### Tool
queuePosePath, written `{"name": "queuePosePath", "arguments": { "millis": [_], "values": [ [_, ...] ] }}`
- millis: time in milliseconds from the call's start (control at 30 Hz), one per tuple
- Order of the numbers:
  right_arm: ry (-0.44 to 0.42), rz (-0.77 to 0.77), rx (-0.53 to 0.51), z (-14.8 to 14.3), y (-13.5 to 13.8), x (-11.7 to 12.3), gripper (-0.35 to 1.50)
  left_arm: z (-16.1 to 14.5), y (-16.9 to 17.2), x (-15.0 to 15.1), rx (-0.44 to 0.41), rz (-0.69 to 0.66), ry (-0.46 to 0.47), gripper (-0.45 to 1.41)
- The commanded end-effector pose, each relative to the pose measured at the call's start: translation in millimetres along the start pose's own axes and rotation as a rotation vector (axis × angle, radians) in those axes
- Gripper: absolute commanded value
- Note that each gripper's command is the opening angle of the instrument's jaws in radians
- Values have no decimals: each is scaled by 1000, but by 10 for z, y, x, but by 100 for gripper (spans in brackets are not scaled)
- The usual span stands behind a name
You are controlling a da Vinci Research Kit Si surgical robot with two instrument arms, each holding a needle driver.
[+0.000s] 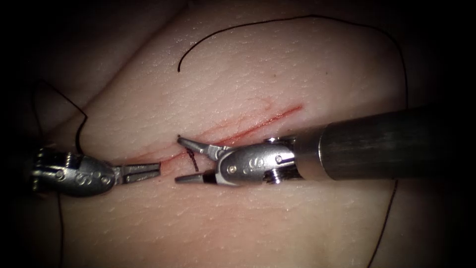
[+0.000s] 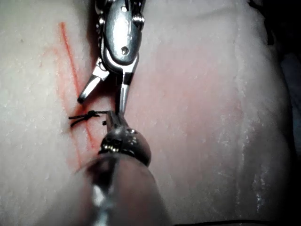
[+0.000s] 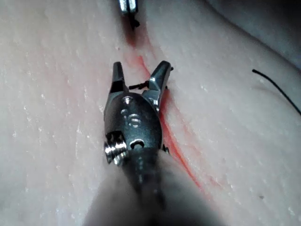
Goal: Wound Closure
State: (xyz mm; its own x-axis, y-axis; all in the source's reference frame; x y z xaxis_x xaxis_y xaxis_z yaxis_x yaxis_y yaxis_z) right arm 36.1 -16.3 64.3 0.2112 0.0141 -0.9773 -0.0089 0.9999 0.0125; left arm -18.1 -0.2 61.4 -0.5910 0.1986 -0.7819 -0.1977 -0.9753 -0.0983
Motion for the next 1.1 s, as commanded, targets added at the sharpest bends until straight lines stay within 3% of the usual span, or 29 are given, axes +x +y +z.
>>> {"name": "queuePosePath", "arguments": {
  "millis": [33, 233, 433, 600, 867, 1100],
  "values": [
    [1, 5, -6, -9, -5, -2, 133, 2, 5, 0, 2, -7, 9, -45],
    [-5, 7, -27, -35, -7, -5, 131, -23, -24, 13, 52, -50, 51, -45],
    [-9, 2, -28, -47, -13, -9, 126, -22, -88, 10, 114, -102, 9, -45],
    [-6, 8, -31, -51, -13, -9, 125, -4, -132, -17, 144, -101, -20, -45],
    [-5, 20, -31, -51, -14, -9, 120, 40, -172, -71, 173, -170, -19, -45],
    [-5, 25, -31, -51, -14, -9, 116, 91, -191, -110, 120, -254, 18, -45]
  ]
}}
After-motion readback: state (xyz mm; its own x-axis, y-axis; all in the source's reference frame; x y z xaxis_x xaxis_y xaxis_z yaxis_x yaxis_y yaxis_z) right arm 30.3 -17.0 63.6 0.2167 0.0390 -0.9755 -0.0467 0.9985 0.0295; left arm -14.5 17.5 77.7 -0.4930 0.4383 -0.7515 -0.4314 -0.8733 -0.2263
